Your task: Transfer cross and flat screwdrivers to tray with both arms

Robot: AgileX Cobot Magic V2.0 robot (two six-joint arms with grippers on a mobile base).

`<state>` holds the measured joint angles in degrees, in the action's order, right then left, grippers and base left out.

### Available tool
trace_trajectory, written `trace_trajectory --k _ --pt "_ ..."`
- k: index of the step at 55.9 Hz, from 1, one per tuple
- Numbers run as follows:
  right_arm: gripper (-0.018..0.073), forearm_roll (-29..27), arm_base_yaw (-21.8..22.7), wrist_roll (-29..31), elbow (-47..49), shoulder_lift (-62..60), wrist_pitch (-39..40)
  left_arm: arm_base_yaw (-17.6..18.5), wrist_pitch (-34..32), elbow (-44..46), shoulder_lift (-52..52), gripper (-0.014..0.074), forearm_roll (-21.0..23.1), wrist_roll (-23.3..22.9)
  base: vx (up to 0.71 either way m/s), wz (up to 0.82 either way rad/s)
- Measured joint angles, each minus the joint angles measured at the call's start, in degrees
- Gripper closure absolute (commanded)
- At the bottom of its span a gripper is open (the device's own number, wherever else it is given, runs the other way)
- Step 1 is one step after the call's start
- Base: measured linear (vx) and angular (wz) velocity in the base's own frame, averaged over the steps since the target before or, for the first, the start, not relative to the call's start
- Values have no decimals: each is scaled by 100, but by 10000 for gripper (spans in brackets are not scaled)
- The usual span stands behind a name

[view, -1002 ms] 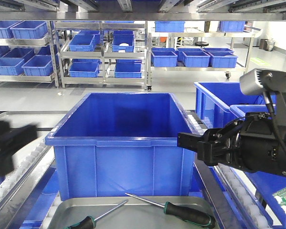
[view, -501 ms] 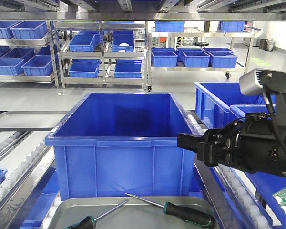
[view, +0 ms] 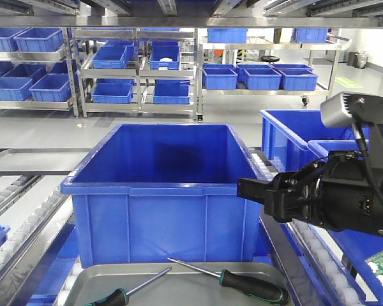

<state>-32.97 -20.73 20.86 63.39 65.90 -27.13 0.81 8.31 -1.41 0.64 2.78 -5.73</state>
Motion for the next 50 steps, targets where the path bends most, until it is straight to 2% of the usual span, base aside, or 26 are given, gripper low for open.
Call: trace_trajectory --k 24,35,43,50 --pt "13 7 0 0 0 0 -1 0 39 0 0 602 0 0 0 0" --pt "75 502 0 0 -154 -421 32 0 41 0 0 602 0 -12 0 0" --pt "144 778 0 0 -1125 -1639 574 0 41 0 0 602 0 -12 0 0" --pt "230 866 0 -26 -2505 -2953 1488 0 41 0 0 602 0 -12 0 0"
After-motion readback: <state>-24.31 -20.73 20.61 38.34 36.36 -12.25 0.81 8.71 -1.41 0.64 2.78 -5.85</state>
